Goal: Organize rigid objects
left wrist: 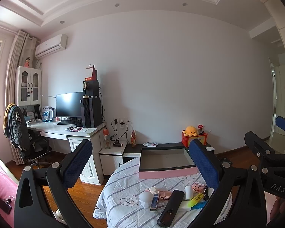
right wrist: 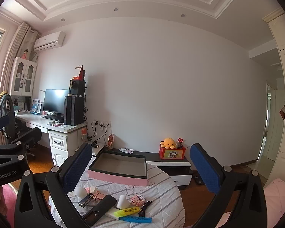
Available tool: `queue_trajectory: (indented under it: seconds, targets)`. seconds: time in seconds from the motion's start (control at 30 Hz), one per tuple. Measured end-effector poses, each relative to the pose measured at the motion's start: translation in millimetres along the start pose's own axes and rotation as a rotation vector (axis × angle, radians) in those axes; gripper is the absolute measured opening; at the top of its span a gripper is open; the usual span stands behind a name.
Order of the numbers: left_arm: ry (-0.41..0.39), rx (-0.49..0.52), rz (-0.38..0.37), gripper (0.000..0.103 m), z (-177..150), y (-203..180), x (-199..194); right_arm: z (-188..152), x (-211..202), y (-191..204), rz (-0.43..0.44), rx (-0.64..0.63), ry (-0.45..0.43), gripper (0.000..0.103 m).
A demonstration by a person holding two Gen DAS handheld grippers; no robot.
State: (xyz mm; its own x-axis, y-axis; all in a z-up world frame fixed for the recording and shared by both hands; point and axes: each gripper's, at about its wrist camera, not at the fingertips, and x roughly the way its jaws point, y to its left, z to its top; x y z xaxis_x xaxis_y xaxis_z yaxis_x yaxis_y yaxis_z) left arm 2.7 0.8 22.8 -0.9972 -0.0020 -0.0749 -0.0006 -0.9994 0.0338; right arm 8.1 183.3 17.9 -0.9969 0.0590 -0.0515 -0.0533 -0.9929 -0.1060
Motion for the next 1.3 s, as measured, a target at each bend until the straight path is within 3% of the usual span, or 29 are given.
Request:
queue_trajectory:
  seconds: [1.3]
  targets:
    - [0.008, 0.000, -0.029, 0.103, -6, -5, 11, 1, 4, -2, -0.033, -0.002, 0.001, 0.103]
